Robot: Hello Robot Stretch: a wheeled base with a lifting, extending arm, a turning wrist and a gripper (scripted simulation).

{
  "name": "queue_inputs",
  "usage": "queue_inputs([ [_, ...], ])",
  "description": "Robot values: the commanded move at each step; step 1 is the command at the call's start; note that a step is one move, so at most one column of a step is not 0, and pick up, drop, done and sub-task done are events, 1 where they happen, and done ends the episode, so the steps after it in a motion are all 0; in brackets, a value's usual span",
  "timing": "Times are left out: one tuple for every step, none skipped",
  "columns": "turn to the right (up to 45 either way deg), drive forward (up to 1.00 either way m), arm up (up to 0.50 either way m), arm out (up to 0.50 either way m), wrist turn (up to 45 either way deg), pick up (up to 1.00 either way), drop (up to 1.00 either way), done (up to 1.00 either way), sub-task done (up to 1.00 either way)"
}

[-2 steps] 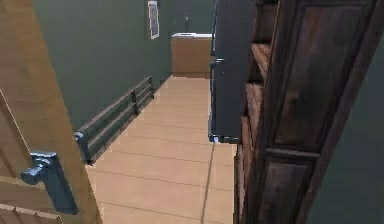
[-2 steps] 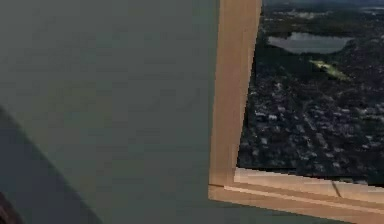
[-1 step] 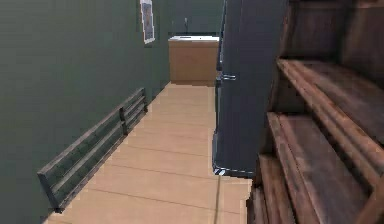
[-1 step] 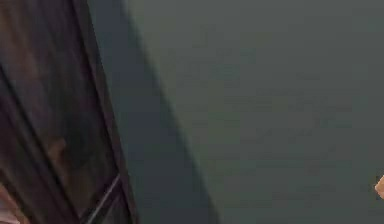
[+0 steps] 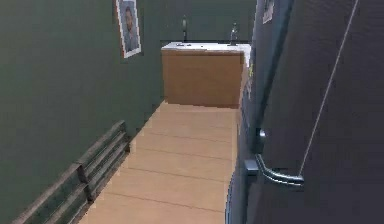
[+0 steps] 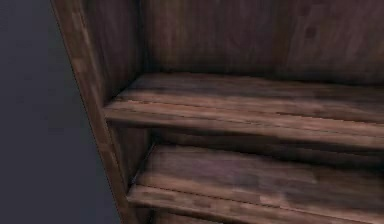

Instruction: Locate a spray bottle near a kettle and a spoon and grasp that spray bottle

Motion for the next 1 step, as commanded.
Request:
queue_inputs([
  [-6.0,0.0,0.0,0.0,0.0,0.0,0.0,0.0,0.0],
])
